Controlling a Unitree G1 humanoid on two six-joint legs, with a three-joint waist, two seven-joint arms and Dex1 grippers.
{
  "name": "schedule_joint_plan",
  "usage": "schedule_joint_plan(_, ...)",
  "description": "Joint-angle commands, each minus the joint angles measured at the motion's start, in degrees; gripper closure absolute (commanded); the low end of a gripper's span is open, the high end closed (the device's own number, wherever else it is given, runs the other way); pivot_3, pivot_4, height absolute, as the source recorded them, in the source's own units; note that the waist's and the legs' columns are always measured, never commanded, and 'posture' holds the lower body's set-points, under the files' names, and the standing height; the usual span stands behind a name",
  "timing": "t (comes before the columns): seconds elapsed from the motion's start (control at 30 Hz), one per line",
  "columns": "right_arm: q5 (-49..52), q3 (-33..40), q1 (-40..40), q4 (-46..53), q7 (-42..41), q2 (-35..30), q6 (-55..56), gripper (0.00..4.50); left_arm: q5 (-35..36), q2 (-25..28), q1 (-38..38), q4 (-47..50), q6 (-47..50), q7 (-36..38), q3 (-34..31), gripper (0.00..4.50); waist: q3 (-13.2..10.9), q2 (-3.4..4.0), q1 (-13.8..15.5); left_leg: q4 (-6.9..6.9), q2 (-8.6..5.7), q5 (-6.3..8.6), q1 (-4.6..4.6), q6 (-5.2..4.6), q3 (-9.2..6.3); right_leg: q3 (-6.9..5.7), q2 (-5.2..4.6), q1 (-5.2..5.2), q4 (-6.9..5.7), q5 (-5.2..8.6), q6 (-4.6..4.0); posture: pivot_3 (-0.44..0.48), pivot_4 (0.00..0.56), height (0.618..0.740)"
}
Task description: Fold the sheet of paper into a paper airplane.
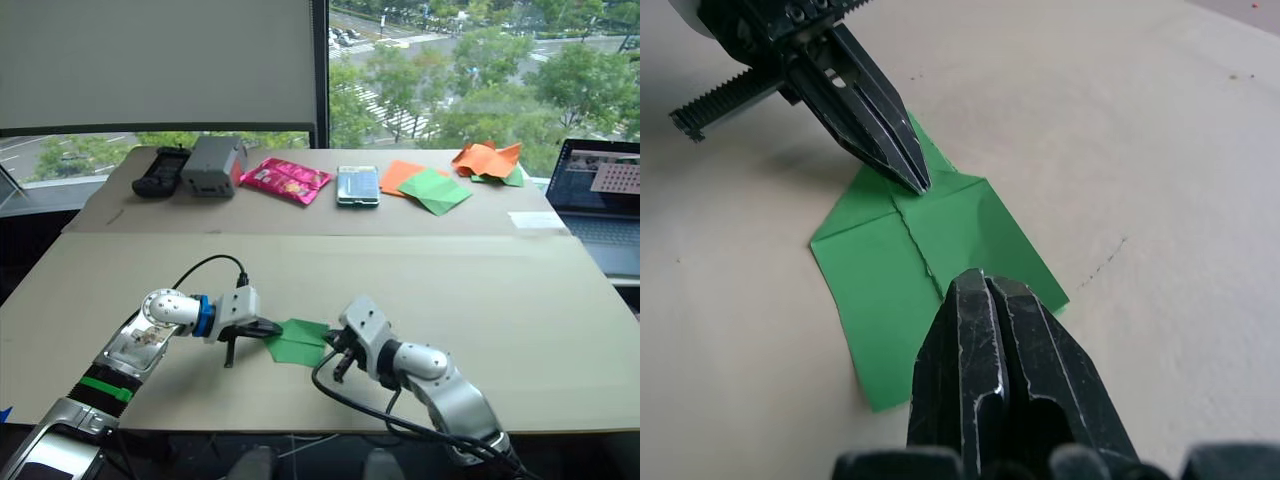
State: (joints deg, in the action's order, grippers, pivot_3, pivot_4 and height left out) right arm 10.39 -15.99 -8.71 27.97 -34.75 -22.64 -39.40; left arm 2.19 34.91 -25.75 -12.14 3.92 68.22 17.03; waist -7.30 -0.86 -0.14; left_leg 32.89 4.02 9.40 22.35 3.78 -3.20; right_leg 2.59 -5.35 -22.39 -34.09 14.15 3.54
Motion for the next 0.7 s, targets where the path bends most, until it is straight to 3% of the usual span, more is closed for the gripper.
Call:
schedule_joint_plan(0.03, -1.57, -3.42, -2.7, -2.46, 1.09, 1.64, 1.01, 4.48, -0.49, 0.16, 0.09, 0.28, 0.04, 0.0, 0.22, 4.5, 0.0, 0.0, -0.19, -0.01, 0.0, 0.0, -0.01, 0.0, 0.0, 0.0, 0.0, 0.0, 0.0, 0.0, 0.0, 0.0, 0.15, 0.718)
schedule_joint_plan(0.27, -5.82, -7.52, -4.15, -12.71, 2.44, 2.42, 2.88, 4.48, -0.05, 0.29, -0.03, 1.38, 0.77, 0.02, -0.16, 4.5, 0.0, 0.0, -0.35, 0.0, 0.0, -0.01, 0.01, -0.02, 0.02, 0.01, 0.01, 0.03, 0.01, 0.0, 0.0, 0.0, 0.15, 0.718)
schedule_joint_plan(0.53, -6.89, -8.61, -4.79, -15.92, 2.49, 2.22, 0.49, 4.48, 5.95, -0.56, 0.09, 5.95, 6.23, 1.37, -2.58, 4.5, 0.01, -0.01, -0.71, -0.03, 0.01, 0.0, -0.06, -0.01, -0.03, 0.01, 0.03, 0.03, -0.04, 0.0, 0.0, 0.0, 0.15, 0.718)
schedule_joint_plan(0.7, -6.9, -8.69, -5.25, -16.33, 2.92, 2.2, -0.92, 4.48, 4.83, -1.28, 0.99, 5.73, 5.88, 0.98, -0.73, 4.5, 0.02, 0.01, -0.72, -0.03, 0.01, 0.0, -0.08, -0.01, -0.03, 0.01, 0.03, 0.04, -0.04, 0.0, 0.0, 0.0, 0.15, 0.718)
